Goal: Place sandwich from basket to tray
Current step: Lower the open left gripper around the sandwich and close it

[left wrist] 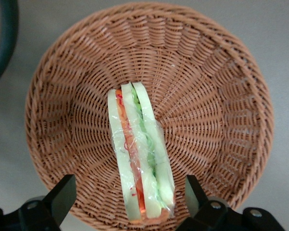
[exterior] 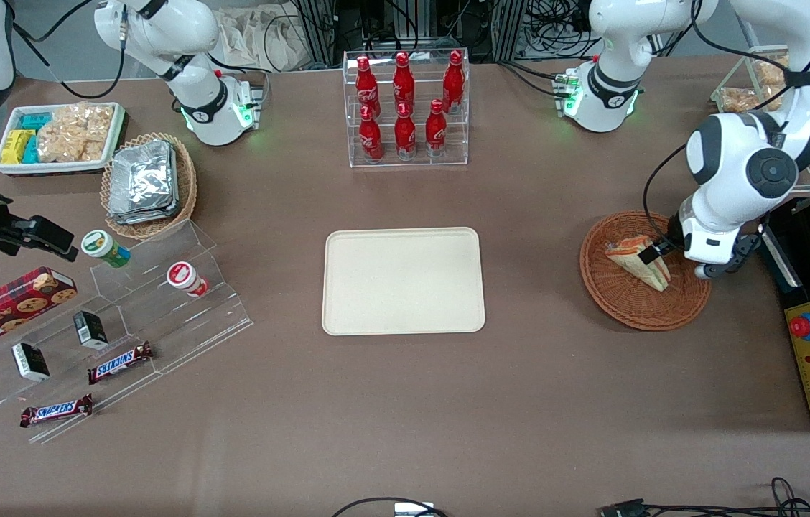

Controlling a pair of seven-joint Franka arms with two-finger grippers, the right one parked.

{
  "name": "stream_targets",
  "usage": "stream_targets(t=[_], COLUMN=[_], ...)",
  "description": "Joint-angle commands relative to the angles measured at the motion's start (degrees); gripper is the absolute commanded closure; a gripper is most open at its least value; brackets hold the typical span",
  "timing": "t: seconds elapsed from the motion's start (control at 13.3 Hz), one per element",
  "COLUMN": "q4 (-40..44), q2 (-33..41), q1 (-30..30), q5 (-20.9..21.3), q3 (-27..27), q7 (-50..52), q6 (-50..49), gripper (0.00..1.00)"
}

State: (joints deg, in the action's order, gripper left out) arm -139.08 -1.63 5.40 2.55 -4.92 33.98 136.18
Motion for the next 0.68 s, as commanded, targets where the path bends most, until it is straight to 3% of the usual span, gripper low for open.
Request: stream_targets(t=[0.0,0.6], q4=[-1.28,-4.53], q2=[-1.18,-5.22], q1=[-0.21,-0.21], q5=[1.05,1.06], q3=[-0.17,-0.26], q7=[3.1,3.9], q6=[3.03,11.21], gripper=[0.0,0.0])
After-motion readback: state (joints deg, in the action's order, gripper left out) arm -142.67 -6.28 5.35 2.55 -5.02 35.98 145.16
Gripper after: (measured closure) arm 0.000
